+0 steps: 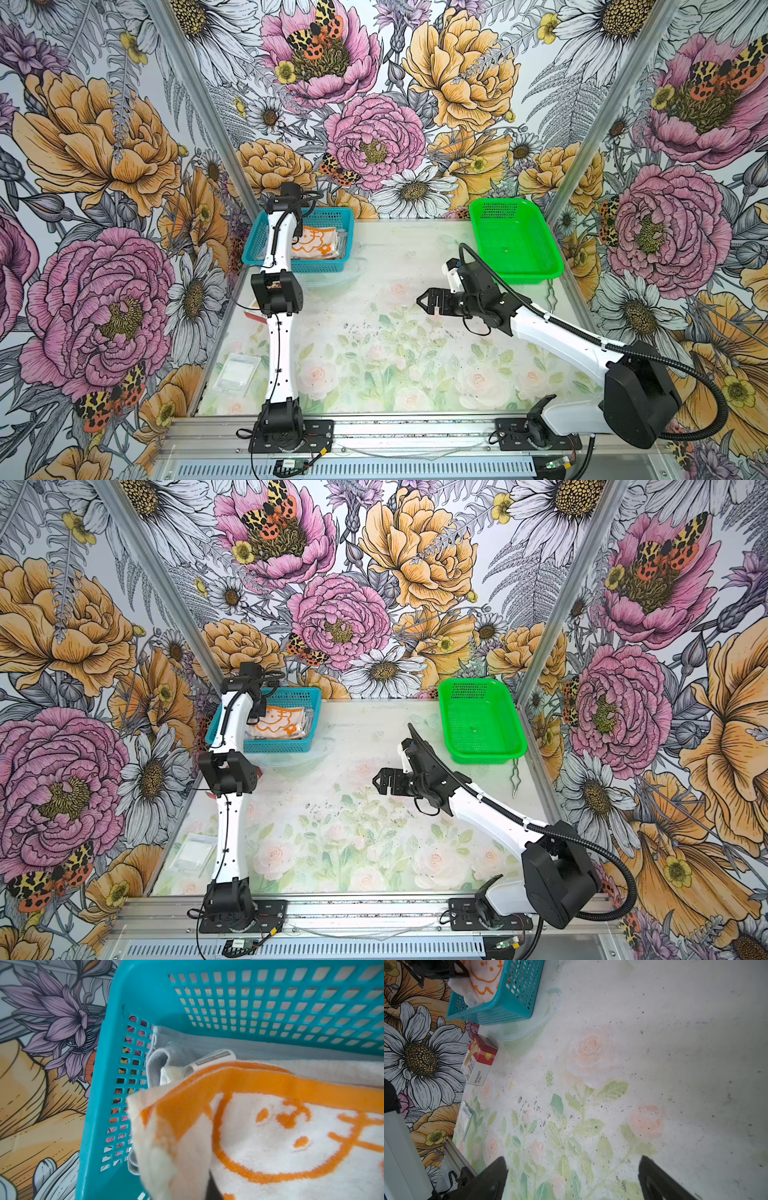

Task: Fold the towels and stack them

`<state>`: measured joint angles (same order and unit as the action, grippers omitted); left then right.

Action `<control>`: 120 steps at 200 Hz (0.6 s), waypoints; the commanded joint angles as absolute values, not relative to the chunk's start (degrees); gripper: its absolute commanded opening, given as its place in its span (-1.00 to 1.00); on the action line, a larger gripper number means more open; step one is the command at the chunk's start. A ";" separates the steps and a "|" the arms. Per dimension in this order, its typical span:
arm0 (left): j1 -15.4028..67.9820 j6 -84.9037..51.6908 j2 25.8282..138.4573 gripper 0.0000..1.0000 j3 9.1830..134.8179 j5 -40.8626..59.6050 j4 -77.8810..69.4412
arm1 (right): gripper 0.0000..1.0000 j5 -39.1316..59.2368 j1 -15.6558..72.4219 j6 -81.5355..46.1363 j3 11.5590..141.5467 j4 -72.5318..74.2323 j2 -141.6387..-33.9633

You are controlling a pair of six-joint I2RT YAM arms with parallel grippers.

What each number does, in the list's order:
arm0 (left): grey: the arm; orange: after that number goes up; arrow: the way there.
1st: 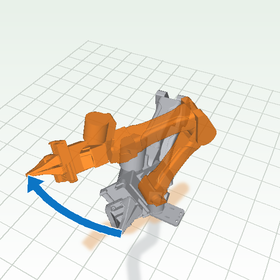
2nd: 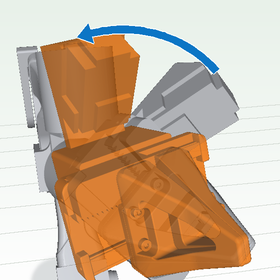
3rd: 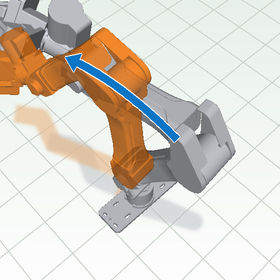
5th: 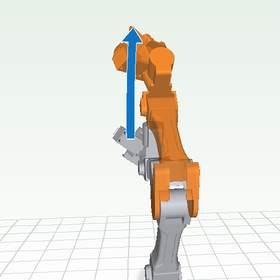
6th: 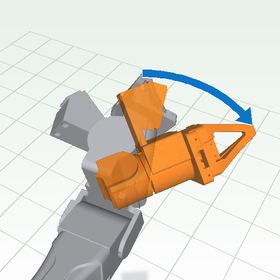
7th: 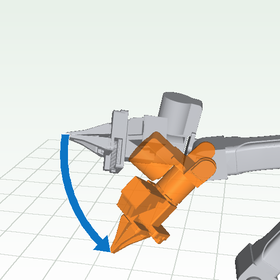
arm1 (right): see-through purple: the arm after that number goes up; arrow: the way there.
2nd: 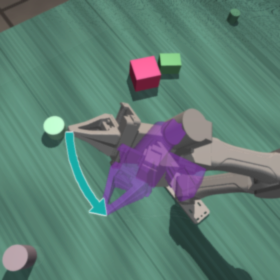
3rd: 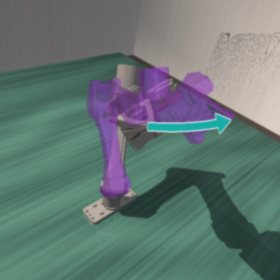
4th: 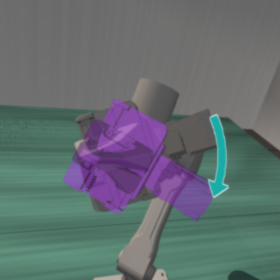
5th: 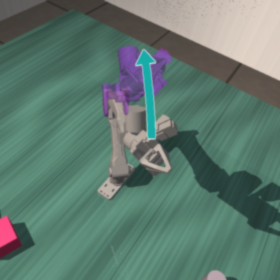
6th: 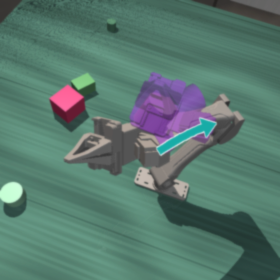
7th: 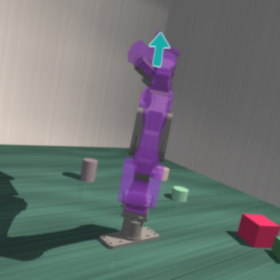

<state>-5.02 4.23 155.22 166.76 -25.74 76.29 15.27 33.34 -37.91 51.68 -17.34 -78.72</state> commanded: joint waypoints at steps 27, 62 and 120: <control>-5.82 2.32 156.10 0.34 169.83 -22.42 75.72 | 0.99 15.16 33.93 -37.70 52.71 -17.22 -78.24; -6.04 1.11 155.10 0.97 170.24 -18.84 75.79 | 0.99 15.47 33.93 -37.62 52.50 -17.14 -77.96; -1.19 -0.26 152.32 0.97 169.25 -7.96 75.33 | 0.99 16.29 33.91 -35.63 53.32 -17.19 -78.91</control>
<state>-3.62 1.39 155.35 168.90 -17.04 76.27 15.46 33.47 -37.43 51.70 -17.34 -78.78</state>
